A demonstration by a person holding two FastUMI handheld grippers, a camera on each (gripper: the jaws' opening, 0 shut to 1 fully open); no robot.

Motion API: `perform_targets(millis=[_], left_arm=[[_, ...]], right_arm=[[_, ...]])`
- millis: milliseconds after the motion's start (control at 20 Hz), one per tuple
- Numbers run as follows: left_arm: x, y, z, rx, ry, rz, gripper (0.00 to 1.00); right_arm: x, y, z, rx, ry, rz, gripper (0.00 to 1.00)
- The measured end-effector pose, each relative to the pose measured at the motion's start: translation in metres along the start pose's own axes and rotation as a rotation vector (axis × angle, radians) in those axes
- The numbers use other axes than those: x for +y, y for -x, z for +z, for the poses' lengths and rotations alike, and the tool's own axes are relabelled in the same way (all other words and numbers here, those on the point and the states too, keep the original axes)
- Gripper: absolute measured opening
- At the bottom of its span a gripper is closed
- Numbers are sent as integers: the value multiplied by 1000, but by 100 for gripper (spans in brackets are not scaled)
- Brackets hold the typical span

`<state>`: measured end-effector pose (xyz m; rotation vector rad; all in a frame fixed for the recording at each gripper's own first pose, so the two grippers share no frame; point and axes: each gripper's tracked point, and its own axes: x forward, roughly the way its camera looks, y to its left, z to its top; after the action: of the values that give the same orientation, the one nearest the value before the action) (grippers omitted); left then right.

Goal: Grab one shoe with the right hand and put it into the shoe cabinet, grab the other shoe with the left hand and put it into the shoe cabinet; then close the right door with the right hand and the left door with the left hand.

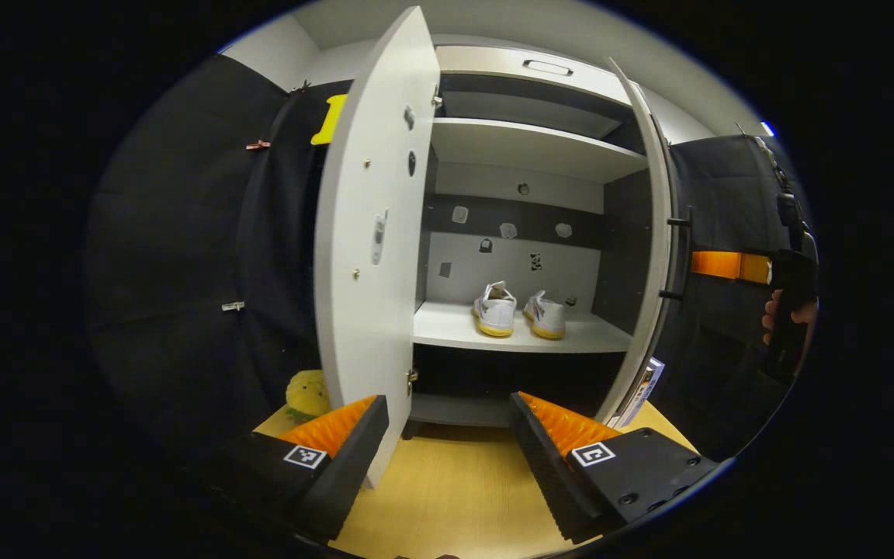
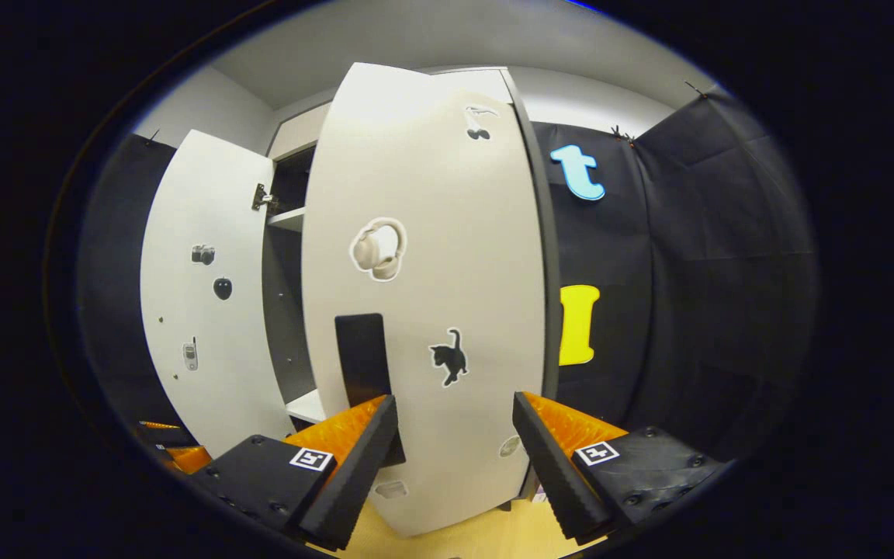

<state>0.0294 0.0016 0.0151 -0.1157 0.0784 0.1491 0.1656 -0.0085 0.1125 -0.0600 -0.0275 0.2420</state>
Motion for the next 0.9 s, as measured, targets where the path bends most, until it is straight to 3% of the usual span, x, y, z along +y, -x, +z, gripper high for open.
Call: perform_targets(millis=[250, 500, 900], left_arm=[[49, 13, -13, 10, 16, 33, 98], [103, 28, -22, 23, 31, 80, 98], [166, 4, 27, -25, 17, 90, 98]], right_arm=[[13, 13, -2, -43, -23, -44, 97], [15, 27, -29, -5, -94, -89, 96], [20, 55, -51, 32, -67, -133, 98]])
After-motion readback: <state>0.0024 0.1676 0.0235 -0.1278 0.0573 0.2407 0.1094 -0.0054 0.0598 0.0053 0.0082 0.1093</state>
